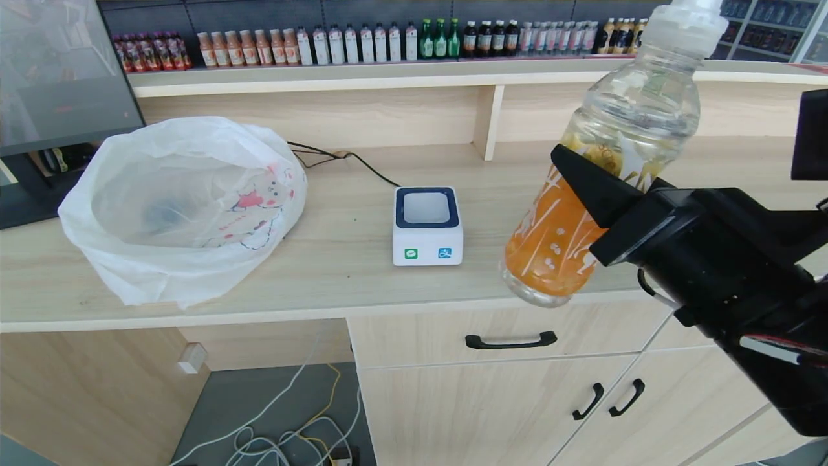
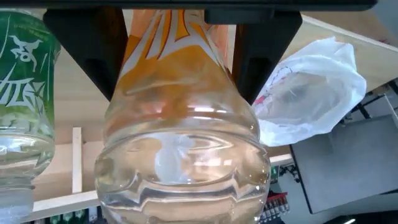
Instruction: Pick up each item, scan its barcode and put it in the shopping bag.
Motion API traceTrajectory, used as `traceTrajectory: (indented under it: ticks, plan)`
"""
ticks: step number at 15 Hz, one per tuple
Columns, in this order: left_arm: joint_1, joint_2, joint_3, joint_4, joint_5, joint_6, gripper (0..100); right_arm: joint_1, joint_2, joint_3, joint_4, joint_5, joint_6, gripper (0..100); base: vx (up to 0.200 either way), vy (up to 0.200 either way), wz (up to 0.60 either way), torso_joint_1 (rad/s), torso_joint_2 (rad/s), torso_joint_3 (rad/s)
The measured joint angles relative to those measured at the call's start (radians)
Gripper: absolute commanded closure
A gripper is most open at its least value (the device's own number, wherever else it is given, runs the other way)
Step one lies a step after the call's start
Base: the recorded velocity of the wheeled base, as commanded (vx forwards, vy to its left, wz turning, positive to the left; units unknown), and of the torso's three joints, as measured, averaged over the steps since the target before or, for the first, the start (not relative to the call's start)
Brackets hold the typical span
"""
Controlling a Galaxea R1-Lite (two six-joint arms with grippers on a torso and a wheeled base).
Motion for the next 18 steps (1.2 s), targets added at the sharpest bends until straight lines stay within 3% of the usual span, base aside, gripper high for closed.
traceTrajectory:
  ticks: [7, 11, 18]
  plan:
    - [0.000, 0.000, 0.000, 0.000, 0.000, 0.000, 0, -0.120, 0.037, -0.005, 0.007, 0.114, 0.000, 100, 0.000, 0.000, 0.00, 0.000, 0.00, 0.000]
    - [0.000, 0.000, 0.000, 0.000, 0.000, 0.004, 0, -0.167, 0.043, 0.001, -0.041, 0.120, -0.017, 100, 0.000, 0.000, 0.00, 0.000, 0.00, 0.000]
    - [0.002, 0.000, 0.000, 0.000, 0.000, -0.006, 0, -0.206, 0.055, -0.012, -0.052, 0.123, -0.017, 100, 0.000, 0.200, 0.00, 0.002, 0.00, 0.001]
